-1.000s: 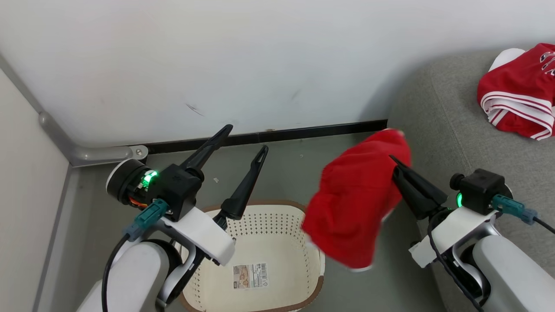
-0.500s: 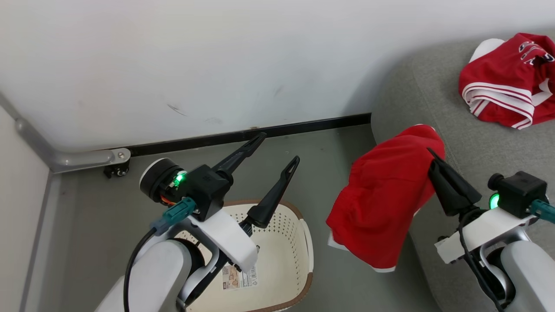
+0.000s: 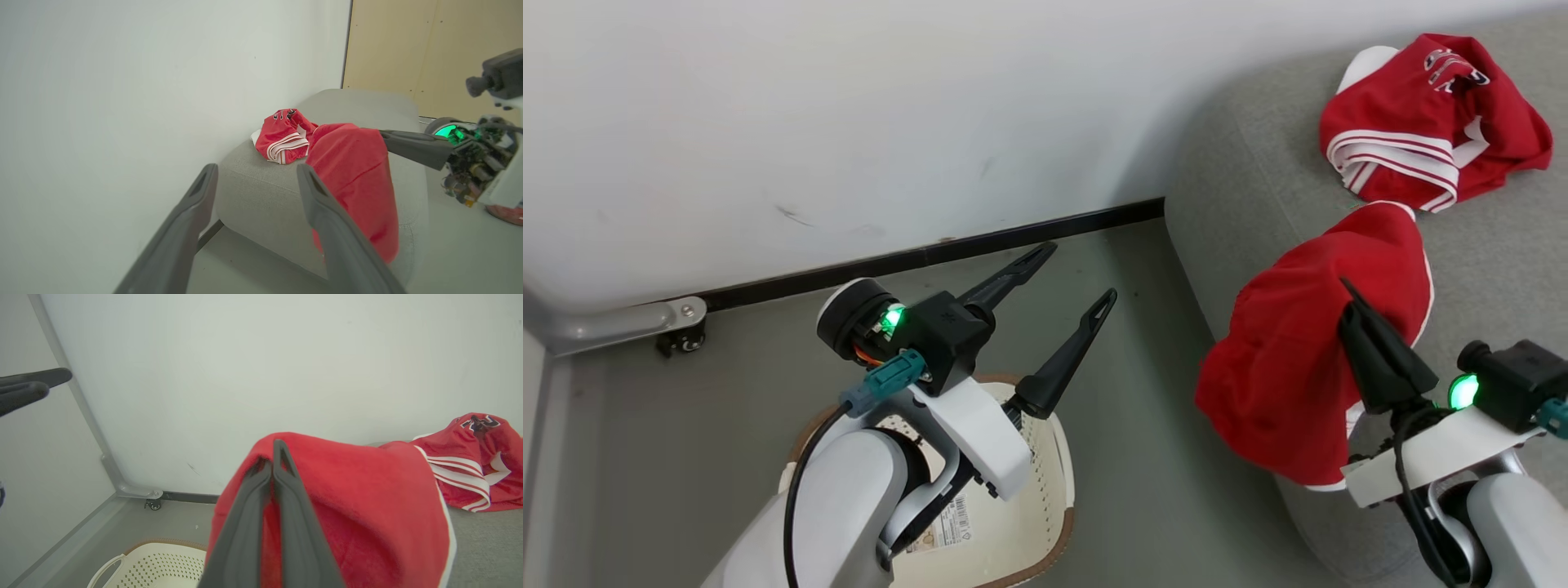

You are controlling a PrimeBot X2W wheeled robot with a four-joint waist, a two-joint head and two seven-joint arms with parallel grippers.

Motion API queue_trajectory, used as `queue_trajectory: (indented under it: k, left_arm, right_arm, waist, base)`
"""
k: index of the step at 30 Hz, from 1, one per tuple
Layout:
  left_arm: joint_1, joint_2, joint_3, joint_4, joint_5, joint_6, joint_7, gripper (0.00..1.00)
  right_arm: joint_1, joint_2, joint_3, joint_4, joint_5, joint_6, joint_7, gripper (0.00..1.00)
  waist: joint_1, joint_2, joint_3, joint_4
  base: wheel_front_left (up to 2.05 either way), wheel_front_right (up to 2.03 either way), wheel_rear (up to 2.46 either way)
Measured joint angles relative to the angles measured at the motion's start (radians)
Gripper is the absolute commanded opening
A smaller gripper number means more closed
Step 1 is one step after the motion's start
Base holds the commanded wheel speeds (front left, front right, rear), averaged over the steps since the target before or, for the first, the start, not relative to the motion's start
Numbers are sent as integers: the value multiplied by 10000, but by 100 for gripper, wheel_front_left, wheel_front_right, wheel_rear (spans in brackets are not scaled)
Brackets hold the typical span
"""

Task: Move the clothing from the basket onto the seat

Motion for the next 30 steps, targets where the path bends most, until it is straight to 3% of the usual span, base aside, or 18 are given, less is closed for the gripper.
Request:
queue_trajectory:
  k: [21, 30]
  left_arm:
    - [-140, 339, 299, 186, -33, 46, 17, 100]
    - [-138, 577, 382, -159, 88, 263, 353, 100]
  right_arm:
    - [-12, 328, 617, -102, -341, 0, 0, 0]
    - [-1547, 305, -21, 284, -627, 0, 0, 0]
  waist:
    - [0, 0, 474, -1795]
    - [0, 0, 1007, -2217]
  base:
    - [0, 0, 0]
    - [0, 0, 0]
